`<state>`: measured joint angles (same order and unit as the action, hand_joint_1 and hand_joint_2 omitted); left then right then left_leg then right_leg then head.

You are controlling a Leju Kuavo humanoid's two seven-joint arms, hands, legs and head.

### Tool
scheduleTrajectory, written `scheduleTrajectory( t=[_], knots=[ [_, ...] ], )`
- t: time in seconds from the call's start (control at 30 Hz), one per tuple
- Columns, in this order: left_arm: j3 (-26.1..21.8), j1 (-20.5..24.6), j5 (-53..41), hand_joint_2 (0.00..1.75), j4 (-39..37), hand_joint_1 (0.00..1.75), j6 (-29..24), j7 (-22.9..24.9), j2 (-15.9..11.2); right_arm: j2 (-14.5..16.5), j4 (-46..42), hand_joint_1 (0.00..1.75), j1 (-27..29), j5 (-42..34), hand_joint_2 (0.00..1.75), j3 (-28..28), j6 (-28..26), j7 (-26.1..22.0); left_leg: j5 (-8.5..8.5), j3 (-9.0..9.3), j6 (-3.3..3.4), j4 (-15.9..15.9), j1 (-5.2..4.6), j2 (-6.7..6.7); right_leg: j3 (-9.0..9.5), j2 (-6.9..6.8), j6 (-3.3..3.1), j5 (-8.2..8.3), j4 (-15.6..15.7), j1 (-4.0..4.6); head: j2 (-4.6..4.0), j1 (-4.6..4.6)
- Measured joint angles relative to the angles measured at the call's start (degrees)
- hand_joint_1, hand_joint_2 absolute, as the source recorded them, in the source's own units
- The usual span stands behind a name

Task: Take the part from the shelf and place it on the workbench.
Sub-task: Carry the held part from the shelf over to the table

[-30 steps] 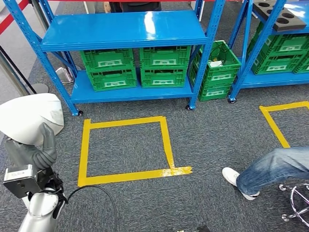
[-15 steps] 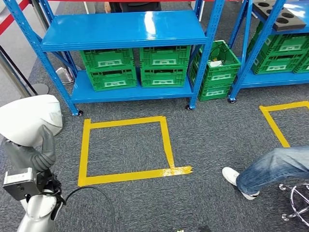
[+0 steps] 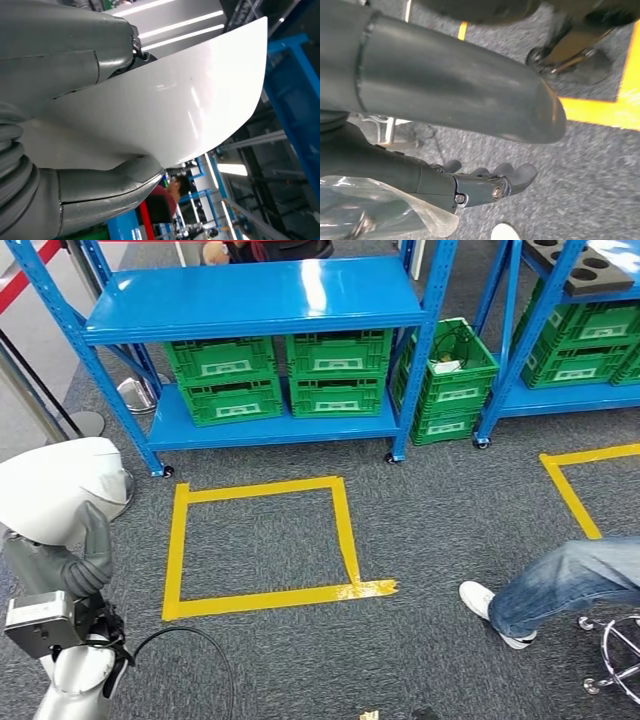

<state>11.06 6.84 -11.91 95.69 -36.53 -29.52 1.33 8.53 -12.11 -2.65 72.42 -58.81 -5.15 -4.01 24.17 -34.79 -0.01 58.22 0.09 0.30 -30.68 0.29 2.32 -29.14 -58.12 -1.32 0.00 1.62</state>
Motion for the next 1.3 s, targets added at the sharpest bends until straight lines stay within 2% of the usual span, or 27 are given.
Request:
scheduleTrajectory(
  t=[0.07, 0.1, 0.13, 0.2, 0.23, 0.27, 0.3, 0.37, 0.4, 0.43, 0.47, 0.53, 0.6, 0.63, 0.7, 0.77, 0.93, 1.0, 1.07, 1.1, 1.17, 1.23, 1.3],
  knots=[
    [-0.06, -0.03, -0.01, 1.75, 0.01, 1.75, 0.01, -0.04, -0.07, -0.02, -0.01, 0.00, 0.15, -0.05, 0.00, -0.05, -0.01, 0.01, 0.44, -0.35, -0.62, 0.55, 0.23, -0.04, -0.19, -0.10, -0.89, 0.42, 0.02, 0.00, 0.00, -0.02],
    [-0.11, -0.04, 0.01, 1.75, 0.03, 1.75, 0.00, -0.06, -0.14, -0.03, -0.01, 0.00, 0.16, -0.10, 0.00, -0.08, -0.01, 0.01, 1.62, -0.95, -0.91, 2.06, 0.32, -0.06, -0.28, -0.16, -1.27, 0.64, 0.10, -0.06, 0.00, -0.10],
    [-0.17, -0.06, -0.01, 1.75, 0.08, 1.75, -0.01, -0.08, -0.22, -0.03, -0.01, 0.00, 0.14, -0.14, 0.00, -0.13, 0.02, 0.01, 3.44, -2.00, -1.16, 4.74, 0.38, -0.08, -0.38, -0.24, -1.55, 0.82, 0.16, -0.10, 0.00, -0.20],
    [-0.26, -0.25, -0.03, 1.75, 0.27, 1.75, -0.01, -0.14, -0.35, -0.03, -0.01, 0.00, 0.16, -0.19, 0.00, -0.27, 0.09, -0.02, 7.47, -4.93, -1.54, 12.37, 0.41, -0.09, -0.63, -0.42, -1.82, 0.98, 0.12, 0.04, 0.00, -0.34],
    [-0.34, -0.42, -0.05, 1.75, 0.37, 1.75, -0.01, -0.18, -0.41, -0.03, -0.01, 0.00, 0.21, -0.19, 0.00, -0.35, 0.15, -0.05, 8.50, -5.95, -1.56, 15.25, 0.41, -0.09, -0.73, -0.53, -1.88, 1.03, 0.11, 0.13, 0.00, -0.35],
    [-0.42, -0.59, -0.06, 1.75, 0.45, 1.75, -0.01, -0.21, -0.48, -0.03, -0.02, 0.00, 0.27, -0.20, 0.00, -0.42, 0.20, -0.12, 8.50, -6.14, -1.47, 16.33, 0.40, -0.09, -0.80, -0.67, -1.93, 1.06, 0.09, 0.22, 0.00, -0.35],
    [-0.49, -0.72, -0.07, 1.75, 0.57, 1.75, 0.00, -0.24, -0.56, -0.03, -0.02, 0.00, 0.31, -0.22, 0.00, -0.46, 0.26, -0.21, 7.42, -5.25, -1.25, 15.11, 0.37, -0.06, -0.80, -0.83, -1.95, 1.07, 0.09, 0.30, 0.00, -0.35],
    [-0.58, -0.76, -0.08, 1.75, 1.00, 1.75, 0.02, -0.25, -0.68, -0.03, -0.02, 0.00, 0.32, -0.27, 0.00, -0.51, 0.41, -0.41, 3.90, -1.30, -0.48, 7.82, 0.15, 0.45, -0.68, -1.22, -1.94, 1.07, 0.09, 0.46, 0.00, -0.34],
    [-0.59, -0.71, -0.08, 1.75, 1.26, 1.75, 0.04, -0.26, -0.72, -0.03, -0.02, 0.00, 0.30, -0.29, 0.00, -0.54, 0.49, -0.51, 2.76, 0.59, -0.06, 4.11, -0.08, 1.01, -0.70, -1.43, -1.84, 1.04, 0.04, 0.63, 0.00, -0.34],
    [-0.59, -0.66, -0.09, 1.75, 1.48, 1.75, 0.08, -0.27, -0.73, -0.03, -0.02, 0.00, 0.27, -0.29, 0.00, -0.56, 0.55, -0.60, 2.24, 1.74, 0.27, 1.63, -0.31, 1.44, -0.79, -1.70, -1.67, 1.05, -0.01, 0.74, 0.00, -0.32],
    [-0.59, -0.65, -0.08, 1.75, 1.62, 1.75, 0.14, -0.27, -0.73, -0.03, -0.02, 0.00, 0.23, -0.28, 0.00, -0.57, 0.57, -0.67, 2.27, 2.16, 0.51, 0.44, -0.51, 1.70, -0.92, -2.02, -1.46, 1.07, -0.04, 0.84, 0.00, -0.29],
    [-0.58, -0.77, -0.07, 1.75, 1.77, 1.75, 0.27, -0.27, -0.74, -0.03, -0.02, 0.00, 0.14, -0.24, 0.00, -0.60, 0.60, -0.71, 2.18, 1.98, 0.86, -0.03, -0.55, 1.19, -1.12, -2.65, -0.91, 1.06, -0.06, 0.87, 0.00, -0.26],
    [-0.61, -0.84, -0.08, 1.75, 1.86, 1.75, 0.36, -0.31, -0.75, -0.07, -0.02, 0.00, 0.07, -0.20, 0.00, -0.63, 0.60, -0.70, 1.71, 1.93, 1.44, -0.53, -0.29, 0.66, -1.93, -2.15, -0.34, -0.23, -1.49, 0.80, 0.00, -0.21],
    [-0.62, -0.86, -0.08, 1.75, 1.91, 1.75, 0.40, -0.33, -0.74, -0.09, -0.02, 0.00, 0.06, -0.19, 0.00, -0.63, 0.59, -0.70, 1.48, 1.88, 1.74, -0.73, -0.15, 0.44, -3.06, -1.58, -0.10, -1.76, -3.85, 0.76, 0.00, -0.19],
    [-0.65, -1.01, -0.08, 1.75, 1.94, 1.75, 0.44, -0.36, -0.70, -0.11, -0.02, 0.00, 0.09, -0.15, 0.00, -0.64, 0.58, -0.69, 1.28, 1.58, 2.07, -0.73, -0.16, 0.02, -6.30, -0.66, 0.16, -5.44, -10.95, 0.71, 0.00, -0.17],
    [-0.66, -1.17, -0.09, 1.75, 1.95, 1.75, 0.45, -0.36, -0.69, -0.11, -0.02, 0.00, 0.15, -0.13, 0.00, -0.64, 0.58, -0.69, 1.21, 1.42, 2.16, -0.70, -0.21, -0.23, -8.37, -0.52, 0.29, -7.28, -15.40, 0.70, 0.00, -0.20],
    [-0.66, -1.29, -0.09, 1.75, 1.95, 1.75, 0.45, -0.36, -0.69, -0.11, 0.00, 0.00, 0.22, -0.09, 0.00, -0.64, 0.58, -0.68, 1.15, 1.34, 2.14, -0.67, -0.22, -0.48, -9.17, -0.51, 0.34, -7.47, -17.05, 0.70, 0.00, -0.19],
    [-0.67, -1.45, -0.09, 1.75, 2.08, 1.75, 0.42, -0.40, -0.71, -0.14, -0.01, 0.00, 0.25, 0.01, 0.00, -0.64, 0.56, -0.73, 1.00, 1.10, 1.72, -0.35, -0.26, -1.65, -5.51, 0.44, 0.01, -3.52, -10.00, 0.63, 0.00, -0.20],
    [-0.68, -1.55, -0.09, 1.75, 2.28, 1.75, 0.36, -0.46, -0.72, -0.19, -0.02, 0.00, 0.25, 0.11, 0.00, -0.64, 0.53, -0.80, 0.64, 0.68, 0.77, -0.06, -0.22, -3.10, -0.89, 1.68, -0.68, 0.44, -1.09, 0.69, 0.00, -0.22],
    [-0.68, -1.56, -0.09, 1.75, 2.35, 1.75, 0.33, -0.47, -0.72, -0.21, -0.02, 0.00, 0.25, 0.13, 0.00, -0.66, 0.51, -0.83, 0.45, 0.43, 0.26, 0.02, -0.21, -3.60, -0.32, 1.89, -1.08, 0.55, 0.04, 0.65, 0.00, -0.24],
    [-0.68, -1.59, -0.09, 1.75, 2.44, 1.75, 0.31, -0.47, -0.75, -0.21, -0.02, 0.00, 0.27, 0.12, 0.00, -0.67, 0.50, -0.83, 1.19, -0.12, -0.39, 1.02, -0.11, -3.23, -0.31, 1.00, -1.76, 1.02, 0.37, 0.49, 0.00, -0.37],
    [-0.67, -1.53, -0.09, 1.75, 2.58, 1.75, 0.30, -0.48, -0.77, -0.20, -0.02, 0.00, 0.27, 0.12, 0.00, -0.67, 0.51, -0.84, 4.49, -2.26, -1.05, 6.17, 0.03, -1.89, -0.37, -0.01, -2.21, 1.27, 0.59, 0.33, 0.00, -0.63],
    [-0.65, -1.61, -0.09, 1.75, 2.64, 1.75, 0.28, -0.49, -0.77, -0.21, -0.02, 0.00, 0.38, 0.12, 0.00, -0.67, 0.51, -0.85, 8.10, -5.30, -1.59, 13.66, 0.27, -1.19, -0.54, -1.05, -2.29, 1.30, 0.57, 0.34, 0.00, -0.75]
  ],
)
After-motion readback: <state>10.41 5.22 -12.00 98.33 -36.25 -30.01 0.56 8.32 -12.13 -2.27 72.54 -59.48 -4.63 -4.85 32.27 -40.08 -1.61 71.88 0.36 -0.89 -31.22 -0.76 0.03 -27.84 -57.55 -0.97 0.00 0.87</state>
